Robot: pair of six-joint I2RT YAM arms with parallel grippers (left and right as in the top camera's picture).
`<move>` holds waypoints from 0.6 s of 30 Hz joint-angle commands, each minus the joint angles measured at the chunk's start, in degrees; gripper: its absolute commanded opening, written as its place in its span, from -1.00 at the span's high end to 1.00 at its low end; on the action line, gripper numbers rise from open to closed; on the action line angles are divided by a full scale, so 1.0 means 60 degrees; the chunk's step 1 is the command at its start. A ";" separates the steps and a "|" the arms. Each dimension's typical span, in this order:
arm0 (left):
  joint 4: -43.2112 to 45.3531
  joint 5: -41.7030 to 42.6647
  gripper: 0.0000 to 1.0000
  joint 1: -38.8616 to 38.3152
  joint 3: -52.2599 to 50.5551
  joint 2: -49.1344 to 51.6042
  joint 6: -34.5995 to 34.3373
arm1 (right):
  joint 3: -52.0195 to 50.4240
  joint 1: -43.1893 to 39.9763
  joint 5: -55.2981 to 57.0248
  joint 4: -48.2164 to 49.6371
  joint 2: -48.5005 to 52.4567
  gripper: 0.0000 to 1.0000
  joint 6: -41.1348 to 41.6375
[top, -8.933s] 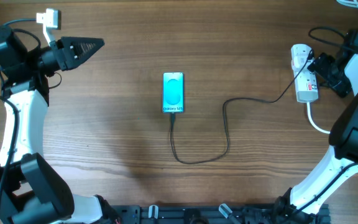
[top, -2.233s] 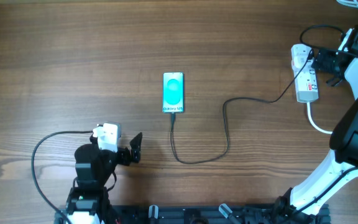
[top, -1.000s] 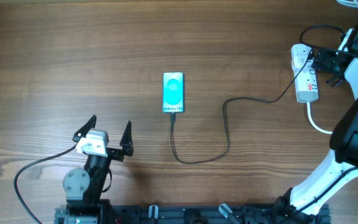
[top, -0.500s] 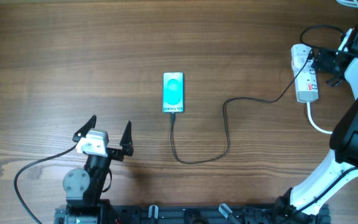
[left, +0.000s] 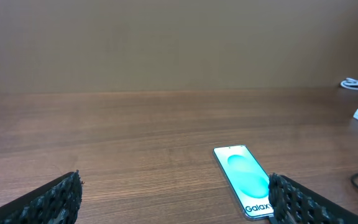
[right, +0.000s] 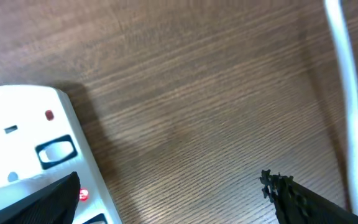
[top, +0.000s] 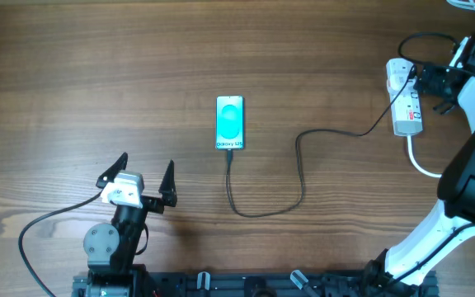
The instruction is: Plug charger to phone and switch on socket
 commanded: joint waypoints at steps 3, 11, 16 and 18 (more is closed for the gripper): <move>-0.0091 -0.0131 -1.00 0.0029 -0.0018 -0.0102 -0.0022 | -0.0036 -0.0106 0.0062 0.0022 -0.1585 -0.99 -0.0044; -0.0091 -0.0131 -1.00 0.0029 -0.0018 -0.0102 -0.0022 | -0.0036 -0.0175 0.0062 0.0022 -0.3071 -0.97 -0.0047; -0.0087 -0.0131 -1.00 0.0029 -0.0018 -0.0102 -0.0022 | -0.0036 -0.0171 0.0062 0.0018 -0.3745 -1.00 -0.0047; -0.0091 -0.0131 -1.00 0.0029 -0.0018 -0.0102 -0.0022 | -0.0036 -0.0171 0.0062 0.0018 -0.3978 -0.99 -0.0044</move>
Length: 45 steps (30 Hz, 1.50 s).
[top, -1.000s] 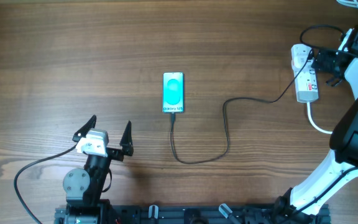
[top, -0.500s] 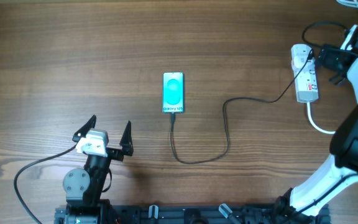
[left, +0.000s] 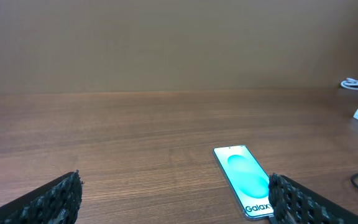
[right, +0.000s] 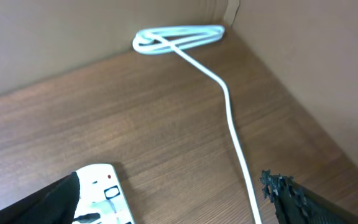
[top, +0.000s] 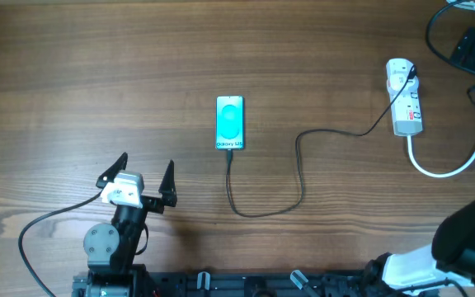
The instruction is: Plug charger to phone and switch on socket
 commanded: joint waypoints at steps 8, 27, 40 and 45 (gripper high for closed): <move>-0.0091 -0.0131 -1.00 0.0029 -0.0018 -0.0102 -0.0022 | -0.0036 -0.0029 0.0062 -0.0055 -0.1585 -0.99 -0.0047; -0.0091 -0.0131 -1.00 0.0029 -0.0018 -0.0102 -0.0022 | -0.0117 -0.0011 0.0062 -0.0124 -0.1894 -1.00 -0.0047; -0.0091 -0.0131 -1.00 0.0029 -0.0018 -0.0102 -0.0022 | -0.0120 -0.0004 0.0062 -0.0925 -0.2699 -0.99 -0.0047; -0.0091 -0.0131 -1.00 0.0029 -0.0018 -0.0102 -0.0022 | -0.0127 -0.0004 0.0062 -0.1067 -0.2710 -0.99 -0.0044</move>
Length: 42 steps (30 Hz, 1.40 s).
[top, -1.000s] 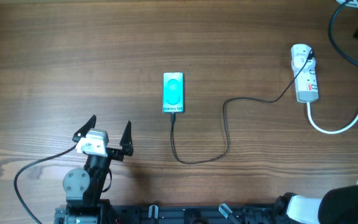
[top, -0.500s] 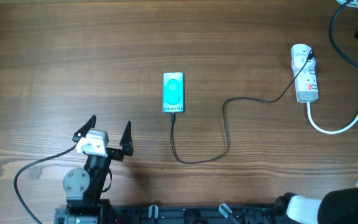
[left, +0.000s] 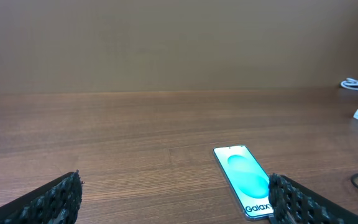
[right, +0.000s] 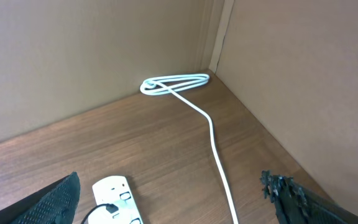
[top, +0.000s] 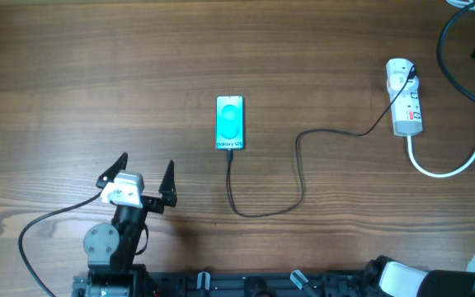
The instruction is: Plug charger to phone and switch on socket
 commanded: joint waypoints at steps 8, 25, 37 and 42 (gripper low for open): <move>-0.0091 -0.0131 -1.00 0.0029 -0.0018 -0.0102 -0.0022 | -0.0080 -0.0004 0.0062 -0.0047 -0.0106 -0.99 -0.0047; -0.0091 -0.0131 -1.00 0.0029 -0.0018 -0.0102 -0.0022 | -0.0080 -0.0011 0.0051 -0.0375 0.0135 -1.00 -0.0036; -0.0091 -0.0131 -1.00 0.0029 -0.0018 -0.0102 -0.0022 | -0.0131 -0.0011 -0.0525 -0.2561 0.0171 -0.99 -0.0025; -0.0087 -0.0131 -1.00 0.0029 -0.0018 -0.0102 -0.0022 | -0.1548 -0.0011 -0.1894 -0.2550 0.0175 -1.00 -0.0208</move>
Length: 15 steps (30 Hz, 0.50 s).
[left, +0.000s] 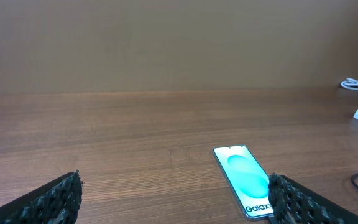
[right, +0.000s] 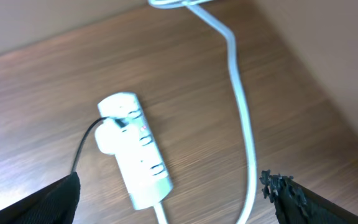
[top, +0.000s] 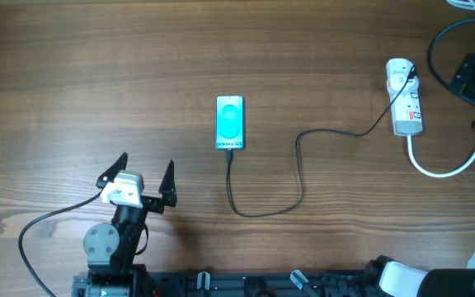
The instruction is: Plug charger to phone and switch on socket
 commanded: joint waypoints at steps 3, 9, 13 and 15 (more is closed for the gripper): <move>-0.0087 -0.0131 -1.00 0.0029 -0.0018 -0.0098 -0.0022 | -0.2594 -0.0011 -0.1067 0.0769 0.0051 -1.00 -0.0168; -0.0091 -0.0131 -1.00 0.0029 -0.0018 -0.0098 -0.0022 | -0.4765 0.0007 -0.1606 0.2466 -0.0219 -0.99 -0.0204; -0.0091 -0.0131 -1.00 0.0029 -0.0018 -0.0098 -0.0022 | -0.5603 0.0106 -0.2237 0.3479 -0.0259 -1.00 -0.0208; -0.0087 -0.0131 -1.00 0.0029 -0.0018 -0.0098 -0.0022 | -0.5963 0.0222 -0.2718 0.4131 -0.0259 -0.99 -0.0208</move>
